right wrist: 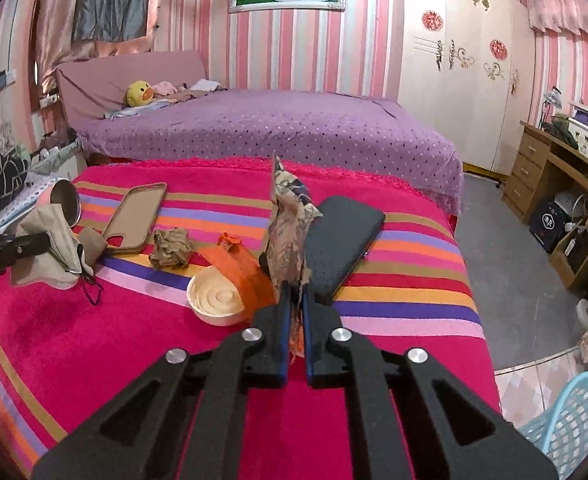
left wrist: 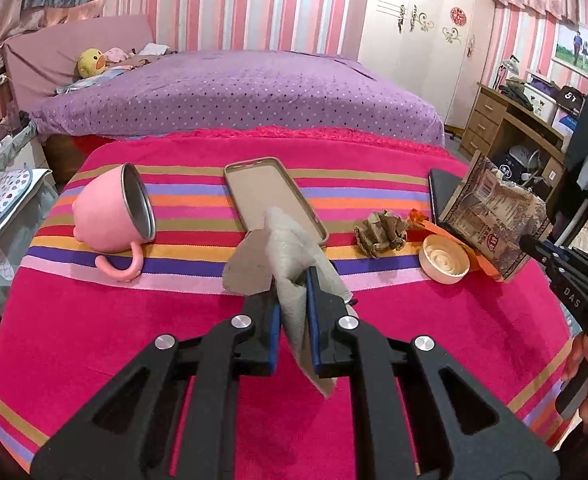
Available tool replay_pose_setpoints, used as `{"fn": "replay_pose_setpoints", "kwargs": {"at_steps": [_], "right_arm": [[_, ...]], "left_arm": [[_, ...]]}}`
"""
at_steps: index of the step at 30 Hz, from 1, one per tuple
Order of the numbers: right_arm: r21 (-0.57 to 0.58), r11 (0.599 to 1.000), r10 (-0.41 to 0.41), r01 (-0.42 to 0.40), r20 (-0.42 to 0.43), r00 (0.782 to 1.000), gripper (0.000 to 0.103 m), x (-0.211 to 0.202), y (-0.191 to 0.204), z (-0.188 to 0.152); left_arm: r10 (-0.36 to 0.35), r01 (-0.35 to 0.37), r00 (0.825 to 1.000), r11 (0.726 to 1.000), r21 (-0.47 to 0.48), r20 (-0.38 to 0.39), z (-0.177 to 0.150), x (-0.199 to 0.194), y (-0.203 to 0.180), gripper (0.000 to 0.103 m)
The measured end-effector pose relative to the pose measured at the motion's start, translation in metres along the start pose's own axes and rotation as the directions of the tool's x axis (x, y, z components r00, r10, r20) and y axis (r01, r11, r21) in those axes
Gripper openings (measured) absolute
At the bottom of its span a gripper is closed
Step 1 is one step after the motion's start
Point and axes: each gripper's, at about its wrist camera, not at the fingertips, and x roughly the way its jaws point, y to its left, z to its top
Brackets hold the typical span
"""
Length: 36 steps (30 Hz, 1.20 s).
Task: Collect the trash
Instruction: 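Carry the cloth and paper bag to the blue basket and open both tools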
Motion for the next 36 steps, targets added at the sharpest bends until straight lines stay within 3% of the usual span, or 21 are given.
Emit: {"fn": "replay_pose_setpoints", "kwargs": {"at_steps": [6, 12, 27, 36], "right_arm": [[0.005, 1.000, -0.002, 0.001, 0.083, 0.997, 0.003, -0.027, -0.015, 0.002], [-0.002, 1.000, -0.012, 0.013, 0.099, 0.995, 0.003, -0.059, -0.036, -0.015], [0.079, 0.996, -0.047, 0.042, 0.071, 0.996, 0.003, -0.117, -0.114, -0.082], [0.140, 0.981, -0.145, 0.132, 0.088, 0.986, 0.003, -0.161, -0.188, -0.101]], "left_arm": [[-0.008, 0.009, 0.999, 1.000, -0.009, 0.034, 0.005, -0.011, -0.005, 0.009], [-0.010, 0.007, 0.997, 0.999, 0.034, 0.074, 0.002, -0.028, -0.031, 0.009], [-0.034, 0.020, 0.996, 0.986, 0.165, 0.080, -0.031, -0.050, -0.170, 0.009], [-0.108, 0.094, 0.991, 0.982, 0.163, 0.079, -0.035, -0.058, -0.247, 0.009]]}}
